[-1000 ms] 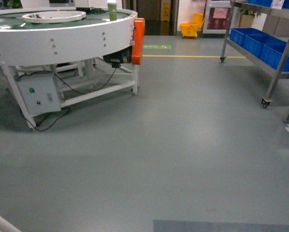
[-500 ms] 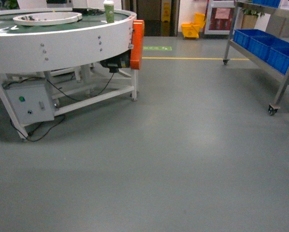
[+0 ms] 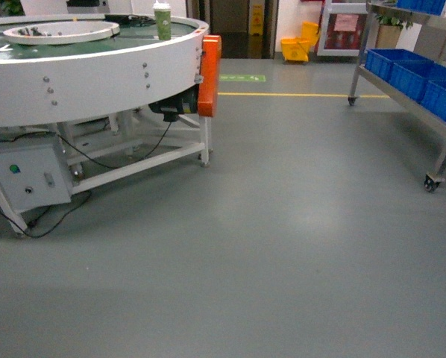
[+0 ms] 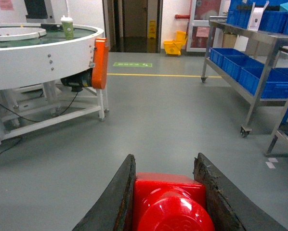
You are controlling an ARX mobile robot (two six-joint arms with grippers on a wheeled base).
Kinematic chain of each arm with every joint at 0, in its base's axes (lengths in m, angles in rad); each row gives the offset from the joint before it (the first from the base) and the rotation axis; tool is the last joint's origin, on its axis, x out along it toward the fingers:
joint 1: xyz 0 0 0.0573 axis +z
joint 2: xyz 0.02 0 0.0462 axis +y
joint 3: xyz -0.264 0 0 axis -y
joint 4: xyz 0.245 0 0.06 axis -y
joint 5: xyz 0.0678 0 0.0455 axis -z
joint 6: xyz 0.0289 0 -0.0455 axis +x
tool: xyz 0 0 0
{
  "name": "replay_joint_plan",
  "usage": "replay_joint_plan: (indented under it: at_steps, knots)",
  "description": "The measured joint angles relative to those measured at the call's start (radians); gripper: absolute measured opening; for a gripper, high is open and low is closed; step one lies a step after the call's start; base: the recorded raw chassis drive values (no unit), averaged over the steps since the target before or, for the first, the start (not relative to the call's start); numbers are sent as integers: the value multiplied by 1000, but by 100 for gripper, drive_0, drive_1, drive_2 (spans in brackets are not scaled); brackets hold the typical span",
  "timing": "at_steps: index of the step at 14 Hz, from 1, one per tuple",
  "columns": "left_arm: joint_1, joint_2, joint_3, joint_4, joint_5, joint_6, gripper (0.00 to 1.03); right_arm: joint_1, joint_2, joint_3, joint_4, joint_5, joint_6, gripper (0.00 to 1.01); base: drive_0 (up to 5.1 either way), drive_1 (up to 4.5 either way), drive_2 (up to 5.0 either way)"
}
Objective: Pick red block from blue box to shelf
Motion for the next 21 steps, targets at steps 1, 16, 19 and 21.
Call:
replay_joint_plan:
  at_steps: [1,16,19,21]
  knots:
    - [0,0,0,0,1,0,98,0,0,0,-3,0,0,29,-3,428,-433]
    - [0,0,0,-3,1,0,98,0,0,0,-8,0,0,29,-3,428,-433]
    - [0,0,0,0,0,0,98,0,0,0,-2,0,0,29,-3,428,-433]
    - [0,0,0,2,2,0,98,0,0,0,-5,0,0,29,-3,428,-433]
